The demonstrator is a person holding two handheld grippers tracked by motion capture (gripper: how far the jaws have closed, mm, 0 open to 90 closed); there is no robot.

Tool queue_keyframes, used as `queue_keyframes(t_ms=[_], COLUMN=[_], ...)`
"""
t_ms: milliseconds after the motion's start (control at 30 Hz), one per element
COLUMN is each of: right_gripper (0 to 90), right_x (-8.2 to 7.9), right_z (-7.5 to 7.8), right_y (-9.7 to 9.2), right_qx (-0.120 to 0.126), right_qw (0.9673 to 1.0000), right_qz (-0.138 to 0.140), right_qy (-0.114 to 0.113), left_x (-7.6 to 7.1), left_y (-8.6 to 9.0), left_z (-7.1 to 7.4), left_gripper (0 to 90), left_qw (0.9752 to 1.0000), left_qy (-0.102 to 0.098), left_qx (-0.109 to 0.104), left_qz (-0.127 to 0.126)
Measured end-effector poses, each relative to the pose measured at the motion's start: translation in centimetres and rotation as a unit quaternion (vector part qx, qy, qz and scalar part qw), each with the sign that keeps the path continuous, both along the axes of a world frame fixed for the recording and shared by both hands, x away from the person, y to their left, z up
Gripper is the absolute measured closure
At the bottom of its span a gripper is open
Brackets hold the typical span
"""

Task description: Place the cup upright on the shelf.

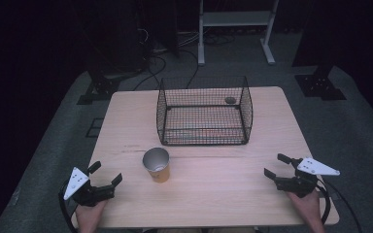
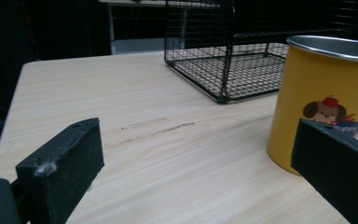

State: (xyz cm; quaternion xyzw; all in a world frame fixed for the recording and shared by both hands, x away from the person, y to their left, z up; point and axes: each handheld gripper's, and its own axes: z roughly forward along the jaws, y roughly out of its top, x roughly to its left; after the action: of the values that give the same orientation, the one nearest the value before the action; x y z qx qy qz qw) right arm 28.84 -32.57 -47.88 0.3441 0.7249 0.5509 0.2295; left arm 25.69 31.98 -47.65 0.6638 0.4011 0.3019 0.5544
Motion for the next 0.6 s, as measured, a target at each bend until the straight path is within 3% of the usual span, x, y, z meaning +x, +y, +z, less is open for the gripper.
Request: queue_keyframes(t_ms=[133,600], right_gripper=[16.5,16.5], right_x=[0.0,0.0], right_z=[0.0,0.0], right_y=[0.0,0.0], right_qx=[0.0,-0.001], right_qw=[1.0,1.0], right_qz=[0.001,0.0], right_qy=[0.0,-0.001], left_x=[0.0,0.2], left_y=[-0.2,-1.9], left_z=[0.0,0.2], left_gripper=[1.7,1.7], left_qw=[1.0,0.9993], left_qy=[0.0,-0.001], left_qx=[0.005,0.015], left_qz=[0.0,-0.036])
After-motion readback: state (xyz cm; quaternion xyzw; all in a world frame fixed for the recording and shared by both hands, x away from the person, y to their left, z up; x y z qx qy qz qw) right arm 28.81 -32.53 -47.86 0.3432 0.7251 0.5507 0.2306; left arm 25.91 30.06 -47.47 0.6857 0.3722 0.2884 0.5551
